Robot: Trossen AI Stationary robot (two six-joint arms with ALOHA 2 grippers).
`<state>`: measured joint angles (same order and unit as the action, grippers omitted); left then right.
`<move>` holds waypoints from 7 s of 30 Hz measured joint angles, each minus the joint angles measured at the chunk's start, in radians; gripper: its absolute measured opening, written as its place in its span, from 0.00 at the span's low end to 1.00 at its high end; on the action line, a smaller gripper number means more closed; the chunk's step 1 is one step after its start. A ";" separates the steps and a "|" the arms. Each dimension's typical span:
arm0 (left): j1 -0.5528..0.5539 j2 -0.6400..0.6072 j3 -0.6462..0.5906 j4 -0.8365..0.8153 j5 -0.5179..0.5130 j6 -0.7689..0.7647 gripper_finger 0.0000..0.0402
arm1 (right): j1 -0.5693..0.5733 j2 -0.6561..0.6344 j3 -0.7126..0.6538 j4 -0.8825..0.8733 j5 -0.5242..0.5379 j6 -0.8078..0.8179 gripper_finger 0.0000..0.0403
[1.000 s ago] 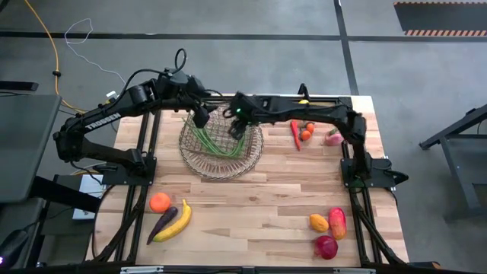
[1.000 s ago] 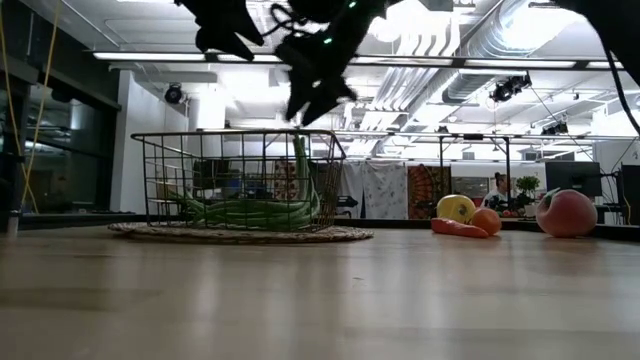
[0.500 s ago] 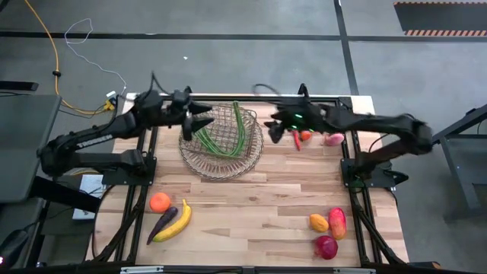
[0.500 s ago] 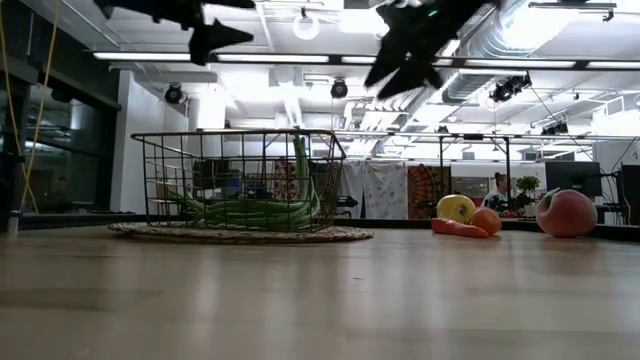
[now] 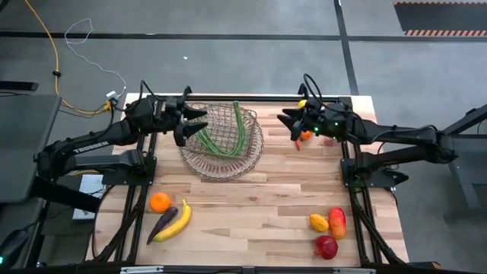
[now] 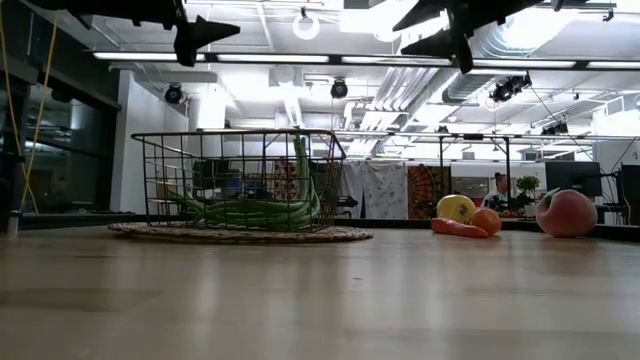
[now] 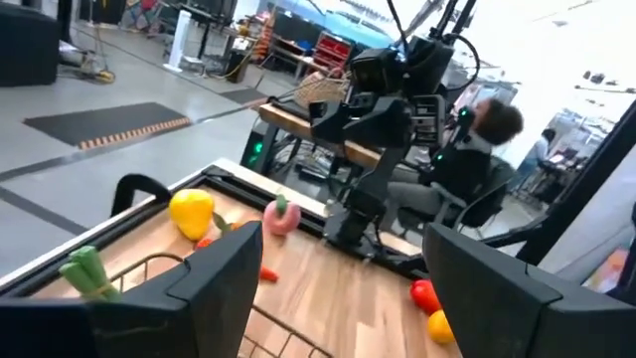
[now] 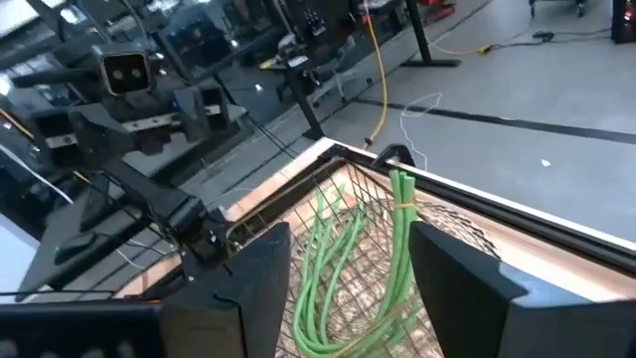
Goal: Build produce basket
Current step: Put the orange carrot into the wire basket
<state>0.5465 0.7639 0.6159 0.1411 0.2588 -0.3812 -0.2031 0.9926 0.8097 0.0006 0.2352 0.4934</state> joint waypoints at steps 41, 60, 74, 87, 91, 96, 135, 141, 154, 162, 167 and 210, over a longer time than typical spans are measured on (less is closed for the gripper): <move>0.011 -0.069 0.000 0.043 0.007 -0.053 0.66 | -0.439 0.799 0.302 -0.727 -0.090 0.309 0.49; 0.011 -0.069 0.001 0.043 -0.005 -0.053 0.66 | -0.445 0.836 0.301 -0.698 -0.108 0.292 0.32; 0.011 -0.069 0.001 0.043 -0.003 -0.053 0.66 | -0.391 0.692 0.326 -0.695 -0.049 0.195 0.16; 0.011 -0.068 0.001 0.044 -0.001 -0.053 0.66 | -0.117 0.274 0.375 -0.304 0.097 -0.029 0.16; 0.007 -0.040 0.016 0.042 0.000 -0.014 0.66 | -0.036 0.269 0.375 -0.080 0.048 -0.085 0.16; -0.022 0.051 0.095 0.038 0.000 0.067 0.66 | 0.025 0.319 0.375 0.161 -0.019 -0.132 0.16; -0.194 0.513 0.371 0.163 -0.025 0.115 0.66 | 0.113 0.448 0.375 0.400 -0.177 -0.175 0.16; -0.193 0.513 0.370 0.163 0.000 0.104 0.42 | 0.112 0.448 0.375 0.399 -0.188 -0.181 0.16; -0.193 0.513 0.370 0.163 0.000 0.142 0.09 | 0.111 0.448 0.375 0.380 -0.183 -0.144 0.25; -0.146 0.473 0.369 0.065 -0.001 0.179 0.14 | 0.085 0.373 0.374 0.290 -0.179 -0.133 0.48; -0.068 0.374 0.369 -0.074 -0.010 0.212 0.11 | 0.055 0.285 0.374 0.158 -0.167 -0.160 0.57; 0.047 1.014 0.543 -0.815 -0.419 1.205 0.13 | 0.007 0.221 0.374 -0.013 -0.078 -0.180 0.59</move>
<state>0.5932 1.7775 1.1591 -0.6736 -0.1597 0.8233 -0.1963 1.2137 1.1839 -0.0128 0.1574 0.3129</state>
